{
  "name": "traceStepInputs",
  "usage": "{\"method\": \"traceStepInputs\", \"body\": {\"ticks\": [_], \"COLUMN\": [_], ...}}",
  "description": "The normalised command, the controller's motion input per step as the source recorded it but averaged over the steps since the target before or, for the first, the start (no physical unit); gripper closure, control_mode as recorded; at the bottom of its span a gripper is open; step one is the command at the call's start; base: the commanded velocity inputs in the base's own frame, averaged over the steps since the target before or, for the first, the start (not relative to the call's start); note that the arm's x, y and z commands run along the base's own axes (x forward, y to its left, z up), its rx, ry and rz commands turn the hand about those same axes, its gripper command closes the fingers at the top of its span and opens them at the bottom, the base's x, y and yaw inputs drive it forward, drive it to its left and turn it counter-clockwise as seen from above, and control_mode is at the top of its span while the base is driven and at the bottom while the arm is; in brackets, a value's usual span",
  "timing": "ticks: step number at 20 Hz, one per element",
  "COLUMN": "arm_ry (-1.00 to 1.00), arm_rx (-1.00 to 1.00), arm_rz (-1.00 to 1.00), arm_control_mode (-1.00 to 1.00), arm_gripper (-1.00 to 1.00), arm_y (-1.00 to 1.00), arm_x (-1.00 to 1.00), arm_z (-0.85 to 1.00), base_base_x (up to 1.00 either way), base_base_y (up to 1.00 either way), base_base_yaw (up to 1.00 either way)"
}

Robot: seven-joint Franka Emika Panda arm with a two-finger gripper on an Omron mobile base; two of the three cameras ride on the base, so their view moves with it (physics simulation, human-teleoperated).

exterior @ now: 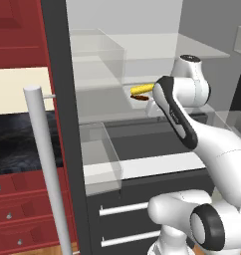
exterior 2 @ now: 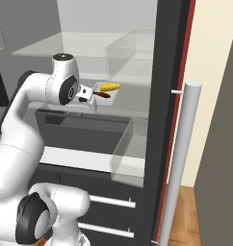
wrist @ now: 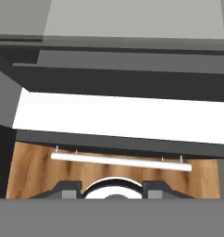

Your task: Place the tupperware containing the chicken drumstick and corn meal in the microwave. Close the microwave door and press the start button to reheat the meal.

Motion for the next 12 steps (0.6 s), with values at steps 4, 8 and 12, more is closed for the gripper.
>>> {"method": "traceStepInputs", "body": {"ticks": [4, 8, 12], "arm_ry": [-0.19, -0.41, -0.43], "arm_rx": [0.00, 0.00, 0.00], "arm_rz": [0.00, -0.02, -0.05], "arm_control_mode": [-1.00, -1.00, -1.00], "arm_gripper": [-1.00, -1.00, -1.00], "arm_y": [0.00, 0.00, 0.00], "arm_x": [0.00, 0.00, 0.00], "arm_z": [0.00, 0.02, 0.00], "base_base_x": [0.00, 0.00, 0.00], "base_base_y": [0.00, 0.00, 0.00], "base_base_yaw": [0.00, 0.00, 0.00]}}
